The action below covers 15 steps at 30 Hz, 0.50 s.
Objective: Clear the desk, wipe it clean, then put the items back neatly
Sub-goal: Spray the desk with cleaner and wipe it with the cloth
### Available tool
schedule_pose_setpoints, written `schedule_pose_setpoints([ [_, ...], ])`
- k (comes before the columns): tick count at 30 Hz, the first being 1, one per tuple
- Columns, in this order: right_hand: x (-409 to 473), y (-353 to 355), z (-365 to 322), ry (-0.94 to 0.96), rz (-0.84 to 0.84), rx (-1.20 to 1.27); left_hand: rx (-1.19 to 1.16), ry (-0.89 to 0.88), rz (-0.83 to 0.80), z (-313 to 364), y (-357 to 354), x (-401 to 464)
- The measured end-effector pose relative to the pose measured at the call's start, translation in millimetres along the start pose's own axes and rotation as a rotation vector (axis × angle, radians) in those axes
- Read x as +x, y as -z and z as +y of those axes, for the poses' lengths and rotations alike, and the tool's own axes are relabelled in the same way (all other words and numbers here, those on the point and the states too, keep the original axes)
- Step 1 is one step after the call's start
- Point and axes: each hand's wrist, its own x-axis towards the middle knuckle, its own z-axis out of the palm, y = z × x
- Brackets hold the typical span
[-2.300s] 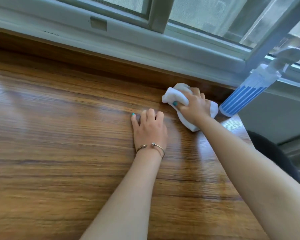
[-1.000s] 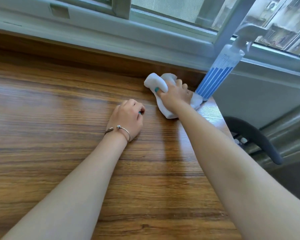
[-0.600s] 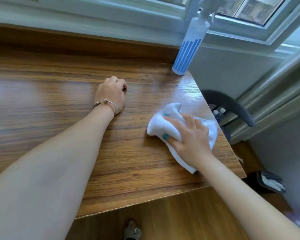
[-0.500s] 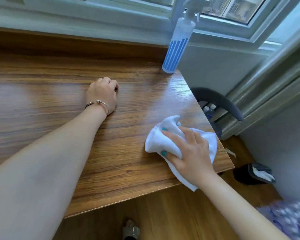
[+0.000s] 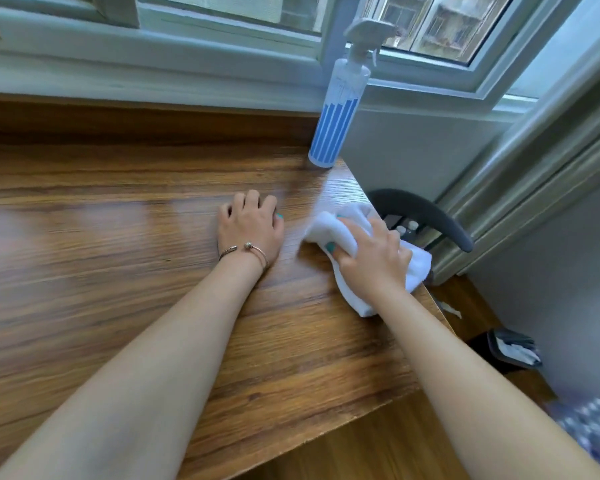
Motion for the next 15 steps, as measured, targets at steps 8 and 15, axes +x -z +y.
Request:
schedule_pose_setpoints([
  [8, 116.9, -4.5, -26.2, -0.087, 0.042, -0.037, 0.006, -0.015, 0.043, -2.3, -7.8, -0.1],
  [15, 121.3, -7.1, -23.8, -0.053, 0.056, -0.035, 0.005, 0.008, 0.026, -3.5, -5.0, -3.8],
])
